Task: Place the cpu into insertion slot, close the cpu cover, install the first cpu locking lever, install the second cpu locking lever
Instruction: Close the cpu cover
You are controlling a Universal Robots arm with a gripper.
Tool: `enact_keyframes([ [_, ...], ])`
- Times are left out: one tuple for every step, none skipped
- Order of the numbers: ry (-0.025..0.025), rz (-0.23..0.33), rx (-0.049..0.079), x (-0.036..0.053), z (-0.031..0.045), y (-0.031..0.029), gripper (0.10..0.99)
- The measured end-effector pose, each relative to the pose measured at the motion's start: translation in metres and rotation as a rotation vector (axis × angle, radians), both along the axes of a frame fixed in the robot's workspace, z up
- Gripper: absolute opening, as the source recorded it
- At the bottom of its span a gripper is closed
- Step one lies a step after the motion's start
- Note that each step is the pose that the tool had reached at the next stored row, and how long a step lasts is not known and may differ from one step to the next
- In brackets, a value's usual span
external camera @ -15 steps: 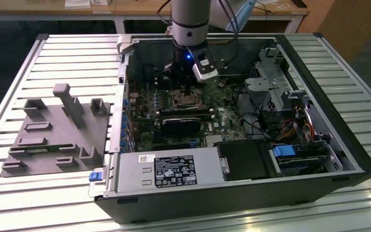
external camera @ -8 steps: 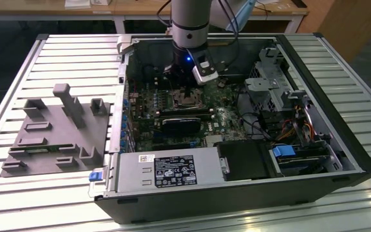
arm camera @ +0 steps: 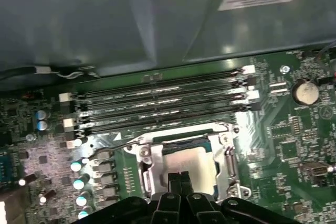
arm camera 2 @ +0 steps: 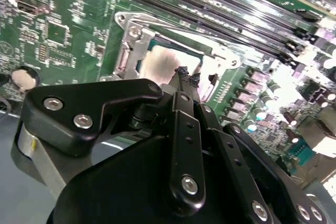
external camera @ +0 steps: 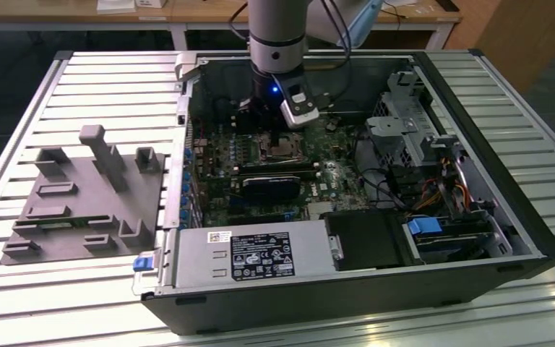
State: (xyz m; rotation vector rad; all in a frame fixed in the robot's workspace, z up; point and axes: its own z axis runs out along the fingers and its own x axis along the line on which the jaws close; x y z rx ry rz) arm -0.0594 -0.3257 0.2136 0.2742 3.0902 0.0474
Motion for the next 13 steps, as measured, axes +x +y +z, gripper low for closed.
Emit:
enact_keyframes([
  [0.0000,0.000,0.000,-0.0018,-0.0001,0.0000,0.102],
  [0.0000,0.000,0.000,-0.0036,-0.0003,0.0000,0.102],
  [0.0000,0.000,0.000,-0.0054,-0.0004,0.0000,0.102],
  [0.0000,0.000,0.000,-0.0070,-0.0007,0.0000,0.102],
  [-0.0002,0.000,0.000,-0.0083,-0.0011,0.0001,0.102],
  [-0.0001,0.000,0.000,-0.0092,-0.0016,0.0001,0.102],
  [0.0000,0.000,0.000,-0.0096,-0.0022,0.0000,0.102],
  [0.0000,0.000,0.000,-0.0100,-0.0030,0.0000,0.102],
  [-0.0001,0.000,0.000,-0.0103,-0.0038,0.0000,0.102],
  [0.0000,0.000,0.000,-0.0104,-0.0047,0.0000,0.102],
  [0.0000,0.000,0.000,-0.0107,-0.0054,0.0000,0.102],
  [0.0000,0.000,0.000,-0.0111,-0.0060,0.0000,0.102],
  [0.0001,0.000,0.000,-0.0116,-0.0065,0.0000,0.102],
])
